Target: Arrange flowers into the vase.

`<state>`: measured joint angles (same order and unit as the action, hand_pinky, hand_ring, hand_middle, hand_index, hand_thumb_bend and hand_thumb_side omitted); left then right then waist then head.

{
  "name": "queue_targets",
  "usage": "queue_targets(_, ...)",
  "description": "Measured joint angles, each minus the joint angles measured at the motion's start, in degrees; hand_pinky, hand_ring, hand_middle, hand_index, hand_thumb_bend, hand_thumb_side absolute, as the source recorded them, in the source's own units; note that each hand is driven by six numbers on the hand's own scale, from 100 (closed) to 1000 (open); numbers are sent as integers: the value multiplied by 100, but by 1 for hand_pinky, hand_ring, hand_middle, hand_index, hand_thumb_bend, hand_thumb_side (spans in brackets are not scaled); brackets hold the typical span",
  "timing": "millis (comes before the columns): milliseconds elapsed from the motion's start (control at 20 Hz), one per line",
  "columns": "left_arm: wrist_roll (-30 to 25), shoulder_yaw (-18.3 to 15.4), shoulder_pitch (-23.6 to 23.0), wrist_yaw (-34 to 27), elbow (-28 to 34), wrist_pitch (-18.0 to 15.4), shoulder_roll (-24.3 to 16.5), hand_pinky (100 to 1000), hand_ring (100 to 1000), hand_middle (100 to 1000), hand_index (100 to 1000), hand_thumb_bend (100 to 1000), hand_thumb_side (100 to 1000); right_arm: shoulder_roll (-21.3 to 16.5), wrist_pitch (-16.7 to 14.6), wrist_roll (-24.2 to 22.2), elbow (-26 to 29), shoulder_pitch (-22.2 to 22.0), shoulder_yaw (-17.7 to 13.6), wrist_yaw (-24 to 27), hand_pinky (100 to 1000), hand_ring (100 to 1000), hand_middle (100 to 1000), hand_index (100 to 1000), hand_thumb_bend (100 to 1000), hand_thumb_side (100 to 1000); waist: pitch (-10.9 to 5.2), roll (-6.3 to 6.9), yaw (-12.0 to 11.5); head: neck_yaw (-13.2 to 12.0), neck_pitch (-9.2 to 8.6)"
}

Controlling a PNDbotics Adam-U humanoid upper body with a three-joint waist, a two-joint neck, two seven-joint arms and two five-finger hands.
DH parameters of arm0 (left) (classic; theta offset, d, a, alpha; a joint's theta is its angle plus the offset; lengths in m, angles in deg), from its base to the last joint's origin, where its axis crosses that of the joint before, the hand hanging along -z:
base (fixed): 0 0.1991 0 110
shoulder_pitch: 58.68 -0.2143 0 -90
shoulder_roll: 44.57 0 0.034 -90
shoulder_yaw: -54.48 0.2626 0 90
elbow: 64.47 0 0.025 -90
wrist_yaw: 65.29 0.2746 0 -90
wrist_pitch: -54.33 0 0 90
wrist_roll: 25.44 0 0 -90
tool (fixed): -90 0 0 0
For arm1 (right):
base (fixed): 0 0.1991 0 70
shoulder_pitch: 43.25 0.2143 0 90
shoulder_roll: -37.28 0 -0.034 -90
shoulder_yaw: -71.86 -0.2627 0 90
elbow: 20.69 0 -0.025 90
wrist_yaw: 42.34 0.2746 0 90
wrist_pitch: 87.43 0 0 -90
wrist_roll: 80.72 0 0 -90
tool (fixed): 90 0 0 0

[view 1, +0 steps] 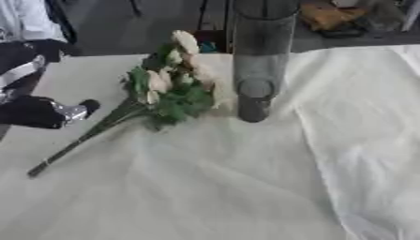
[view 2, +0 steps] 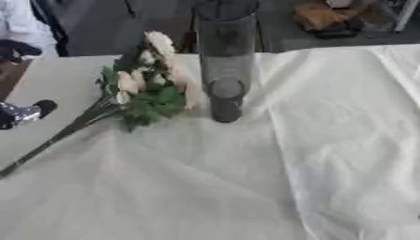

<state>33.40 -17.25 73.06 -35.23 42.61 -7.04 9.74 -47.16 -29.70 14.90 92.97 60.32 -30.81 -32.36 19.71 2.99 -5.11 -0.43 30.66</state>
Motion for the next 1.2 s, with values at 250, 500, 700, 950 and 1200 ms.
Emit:
queue_targets(250, -391, 193, 291, -89, -222, 332, 236, 776, 893, 962, 1000, 486, 693, 0, 14, -3, 0, 0, 2, 19, 837, 852, 655, 919, 100, 1000, -4, 5, 17, -25, -2)
queue_targets(500, -738, 227, 527, -77, -432, 346, 410, 771, 894, 957, 1000, 445, 645, 0, 57, 1, 0, 0, 3, 20, 838, 852, 653, 918, 100, 1000, -5, 8, 34, -50, -6)
queue_targets(700, -843, 241, 623, 82, -576, 240, 537, 762, 887, 950, 1000, 424, 607, 0, 64, 7, 0, 0, 4, 24, 838, 852, 653, 918, 100, 1000, -6, 8, 51, -57, -16)
queue_targets(950, -932, 348, 744, 358, -869, 151, 687, 754, 881, 941, 1000, 424, 560, 0, 69, 9, 0, 1, 9, 39, 839, 852, 652, 918, 100, 1000, -6, 8, 86, -84, -47)
queue_targets(1200, -1035, 405, 851, 685, -1264, 49, 835, 767, 884, 947, 1000, 428, 553, 0, 78, 0, 0, 2, 35, 44, 840, 853, 651, 919, 100, 1000, -5, 11, 117, -105, -56)
